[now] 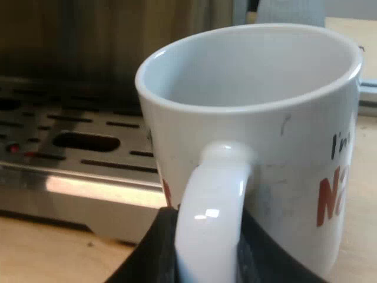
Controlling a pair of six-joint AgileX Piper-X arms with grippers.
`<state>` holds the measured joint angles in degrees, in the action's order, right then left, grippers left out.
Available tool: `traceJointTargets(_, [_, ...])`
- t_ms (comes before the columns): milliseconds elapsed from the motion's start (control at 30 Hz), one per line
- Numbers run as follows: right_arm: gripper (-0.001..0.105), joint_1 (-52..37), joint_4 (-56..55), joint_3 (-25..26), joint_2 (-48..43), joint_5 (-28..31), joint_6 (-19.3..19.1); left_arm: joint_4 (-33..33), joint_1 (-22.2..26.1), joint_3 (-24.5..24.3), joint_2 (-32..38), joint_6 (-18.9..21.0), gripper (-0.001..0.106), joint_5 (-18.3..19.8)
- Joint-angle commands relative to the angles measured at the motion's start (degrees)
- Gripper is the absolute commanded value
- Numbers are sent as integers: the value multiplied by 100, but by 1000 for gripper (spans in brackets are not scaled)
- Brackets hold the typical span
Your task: Remove mug from coffee machine
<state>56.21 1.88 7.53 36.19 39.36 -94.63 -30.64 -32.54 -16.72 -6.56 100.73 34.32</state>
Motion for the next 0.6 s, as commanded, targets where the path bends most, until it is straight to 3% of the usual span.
traceJointTargets(33, [0, -2, 247, -36, -82, 212, 23, 92, -20, 0, -3, 77, 80, 64])
traceJointTargets(233, [0, -100, 216, -106, -69, 452, 101, 186, -20, 46, -17, 77, 80, 64])
traceJointTargets(333, [0, -567, 216, -106, -56, 197, 101, 188, -20, 46, -17, 77, 80, 64])
traceJointTargets(467, [0, -1480, 216, -106, -56, -1100, -61, 188, -20, 46, -17, 77, 80, 64])
traceJointTargets(600, [0, -2156, 216, -106, -56, -1607, -477, 188, -20, 46, -17, 77, 80, 64])
